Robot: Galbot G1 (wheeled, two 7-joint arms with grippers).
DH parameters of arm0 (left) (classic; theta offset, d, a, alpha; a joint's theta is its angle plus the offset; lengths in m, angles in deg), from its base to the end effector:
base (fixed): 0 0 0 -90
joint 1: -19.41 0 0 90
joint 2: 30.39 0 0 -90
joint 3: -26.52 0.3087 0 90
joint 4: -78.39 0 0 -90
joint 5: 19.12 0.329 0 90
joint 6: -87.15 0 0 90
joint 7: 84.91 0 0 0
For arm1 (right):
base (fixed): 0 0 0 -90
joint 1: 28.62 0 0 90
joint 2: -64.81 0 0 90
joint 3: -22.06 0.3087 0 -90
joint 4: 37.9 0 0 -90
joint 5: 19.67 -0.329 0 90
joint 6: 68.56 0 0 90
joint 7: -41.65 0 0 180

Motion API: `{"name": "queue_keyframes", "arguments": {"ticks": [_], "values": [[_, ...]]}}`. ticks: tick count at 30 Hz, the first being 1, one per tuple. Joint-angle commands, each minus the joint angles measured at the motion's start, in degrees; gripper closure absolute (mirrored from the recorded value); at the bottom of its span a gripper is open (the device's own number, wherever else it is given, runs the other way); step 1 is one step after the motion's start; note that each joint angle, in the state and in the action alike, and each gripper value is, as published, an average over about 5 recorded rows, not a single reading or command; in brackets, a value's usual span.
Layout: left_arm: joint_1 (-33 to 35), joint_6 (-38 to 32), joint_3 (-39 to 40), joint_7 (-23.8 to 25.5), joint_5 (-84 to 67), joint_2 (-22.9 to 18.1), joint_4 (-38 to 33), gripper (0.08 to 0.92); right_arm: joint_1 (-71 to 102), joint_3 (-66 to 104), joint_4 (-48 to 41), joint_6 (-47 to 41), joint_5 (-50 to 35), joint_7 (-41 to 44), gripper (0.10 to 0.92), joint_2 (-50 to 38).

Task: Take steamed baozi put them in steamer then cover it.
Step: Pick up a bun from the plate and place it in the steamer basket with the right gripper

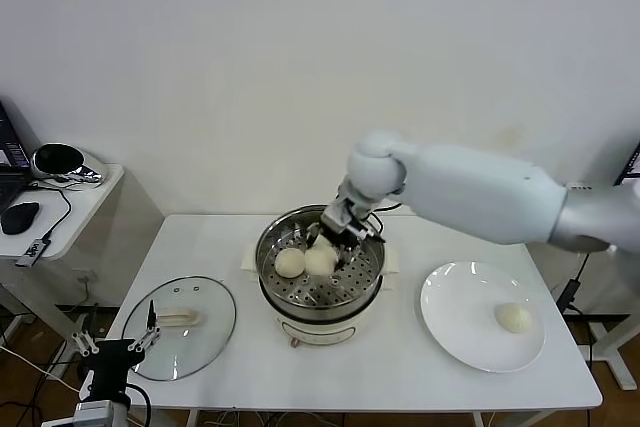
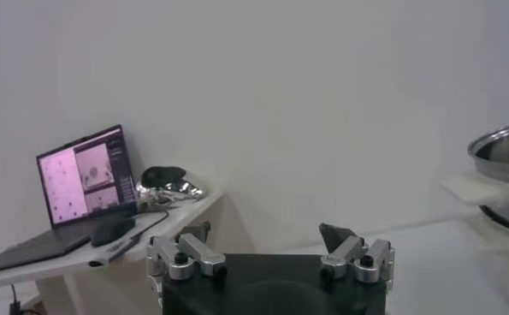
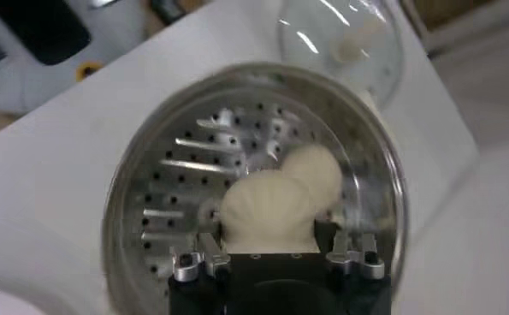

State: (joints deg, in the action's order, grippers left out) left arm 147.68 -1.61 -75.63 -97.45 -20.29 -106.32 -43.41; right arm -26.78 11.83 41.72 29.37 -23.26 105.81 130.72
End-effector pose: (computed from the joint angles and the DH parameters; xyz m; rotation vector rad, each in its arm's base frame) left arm 0.1422 0.0900 -0.2611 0.3864 -3.0067 -0.4749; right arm 0.4638 0.1405 -0.0724 2.0627 -0.8008 2.0271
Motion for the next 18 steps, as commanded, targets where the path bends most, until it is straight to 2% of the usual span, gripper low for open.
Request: {"name": "queue_keyframes", "arguments": {"ticks": [1,18], "values": [[-0.03,-0.04,-0.23,-0.01,-0.07,-0.08,-0.19,0.177,0.19,-4.38,-1.09,8.07,4.69,0.30,0.372,5.42],[-0.14,-0.23,0.06,-0.36,-0.16,-0.29,0.12,0.177,0.40,-5.17,-1.71,9.72,6.74,0.73,0.364,5.62]]}}
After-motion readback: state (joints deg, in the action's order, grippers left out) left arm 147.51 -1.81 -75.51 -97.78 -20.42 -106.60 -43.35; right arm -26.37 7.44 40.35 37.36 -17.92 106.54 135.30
